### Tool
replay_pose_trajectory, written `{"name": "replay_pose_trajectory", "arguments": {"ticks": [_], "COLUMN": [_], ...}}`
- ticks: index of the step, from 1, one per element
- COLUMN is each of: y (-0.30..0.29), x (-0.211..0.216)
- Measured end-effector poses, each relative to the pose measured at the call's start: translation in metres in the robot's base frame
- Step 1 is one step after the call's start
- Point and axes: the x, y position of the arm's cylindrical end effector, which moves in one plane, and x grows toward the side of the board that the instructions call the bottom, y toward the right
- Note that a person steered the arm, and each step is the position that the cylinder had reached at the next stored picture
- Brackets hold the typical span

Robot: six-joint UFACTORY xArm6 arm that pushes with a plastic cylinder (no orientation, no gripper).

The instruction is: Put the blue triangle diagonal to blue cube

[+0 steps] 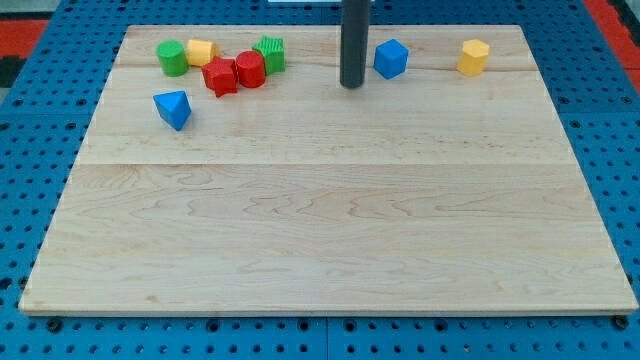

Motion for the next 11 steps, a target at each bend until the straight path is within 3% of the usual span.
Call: {"name": "replay_pose_trajectory", "arguments": {"ticks": [1, 2, 3, 4, 5, 6, 7, 9, 10, 11], "y": [-0.127, -0.219, -0.266, -0.152, -0.164, -0.261, -0.27, -0.077, -0.067, 0.003], "x": [0.045, 0.061, 0.021, -0.023, 0.006, 0.004, 0.043, -0.006, 0.026, 0.01]}}
